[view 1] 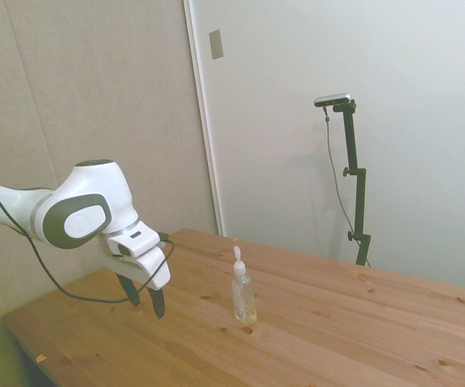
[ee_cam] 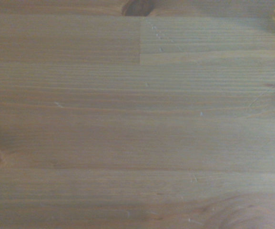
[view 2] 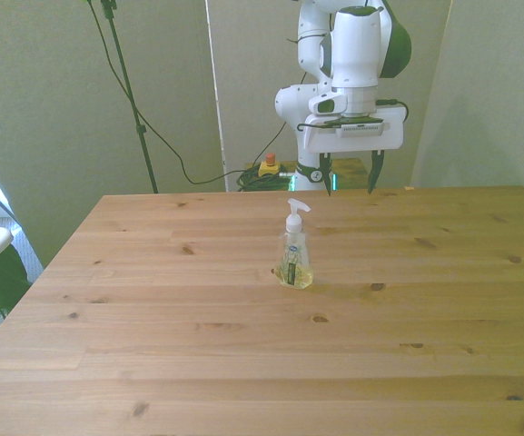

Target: Knock down the sanitizer

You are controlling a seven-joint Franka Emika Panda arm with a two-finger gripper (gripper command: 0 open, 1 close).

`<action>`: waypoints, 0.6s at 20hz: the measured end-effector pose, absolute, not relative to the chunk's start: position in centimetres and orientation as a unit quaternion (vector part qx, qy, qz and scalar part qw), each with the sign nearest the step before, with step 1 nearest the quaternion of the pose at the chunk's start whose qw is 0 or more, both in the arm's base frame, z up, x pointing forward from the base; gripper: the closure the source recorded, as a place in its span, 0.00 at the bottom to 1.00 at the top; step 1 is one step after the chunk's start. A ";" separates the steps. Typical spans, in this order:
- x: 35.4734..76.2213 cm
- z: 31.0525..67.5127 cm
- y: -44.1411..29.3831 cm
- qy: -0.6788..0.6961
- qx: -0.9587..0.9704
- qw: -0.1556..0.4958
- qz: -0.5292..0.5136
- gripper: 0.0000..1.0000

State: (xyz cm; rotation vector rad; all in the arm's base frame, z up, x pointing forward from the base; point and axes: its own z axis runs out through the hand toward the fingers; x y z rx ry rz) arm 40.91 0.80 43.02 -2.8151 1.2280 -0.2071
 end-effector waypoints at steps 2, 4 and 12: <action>41.0 42.9 0.7 0.400 -0.914 0.030 -0.066 0.00; 41.2 43.0 0.1 0.406 -0.911 0.029 -0.067 0.00; 40.6 43.0 -7.6 0.468 -0.881 0.023 -0.070 1.00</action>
